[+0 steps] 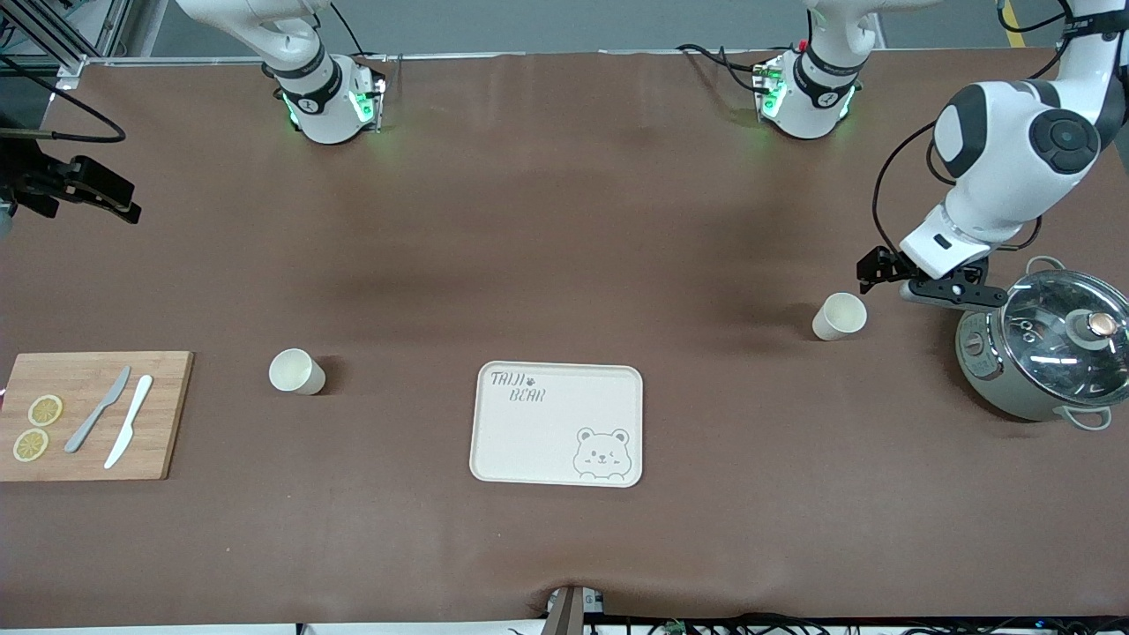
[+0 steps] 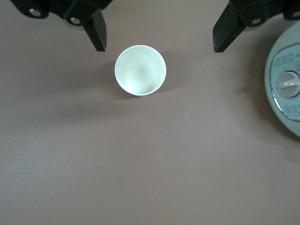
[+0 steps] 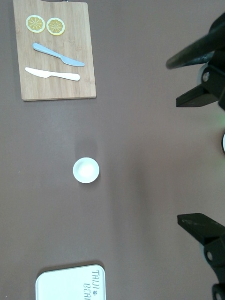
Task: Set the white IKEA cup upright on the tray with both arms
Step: 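Lower the left gripper and grasp the white cup's rim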
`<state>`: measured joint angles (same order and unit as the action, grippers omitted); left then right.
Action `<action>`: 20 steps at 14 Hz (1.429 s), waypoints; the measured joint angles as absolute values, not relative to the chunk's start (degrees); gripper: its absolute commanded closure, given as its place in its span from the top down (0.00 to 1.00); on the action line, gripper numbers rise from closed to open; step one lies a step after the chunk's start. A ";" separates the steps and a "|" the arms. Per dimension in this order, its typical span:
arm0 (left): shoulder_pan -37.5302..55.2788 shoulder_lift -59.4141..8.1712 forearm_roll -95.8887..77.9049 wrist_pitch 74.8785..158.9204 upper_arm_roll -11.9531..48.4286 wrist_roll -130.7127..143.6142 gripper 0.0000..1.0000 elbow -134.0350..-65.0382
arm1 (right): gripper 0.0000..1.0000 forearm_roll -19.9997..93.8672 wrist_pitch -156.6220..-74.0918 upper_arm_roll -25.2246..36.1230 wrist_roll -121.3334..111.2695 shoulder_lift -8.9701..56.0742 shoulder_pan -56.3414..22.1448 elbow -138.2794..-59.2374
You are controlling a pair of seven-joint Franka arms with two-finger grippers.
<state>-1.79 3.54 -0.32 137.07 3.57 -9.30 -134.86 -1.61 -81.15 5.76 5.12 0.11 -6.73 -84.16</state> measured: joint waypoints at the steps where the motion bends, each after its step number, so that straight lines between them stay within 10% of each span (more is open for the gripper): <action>1: -1.79 3.24 -0.32 138.97 3.57 -9.30 1.00 -135.97 | 1.00 -1.61 -81.15 5.76 5.12 0.11 -6.73 -84.16; 20: -5.46 -10.91 1.44 155.14 3.53 -12.17 1.00 -137.71 | 1.00 -1.61 -81.14 5.77 5.12 0.15 -6.73 -84.16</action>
<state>-5.46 -10.91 1.44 155.14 3.53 -12.17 -137.71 -1.61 -81.14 5.77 5.12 0.15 -6.73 -84.16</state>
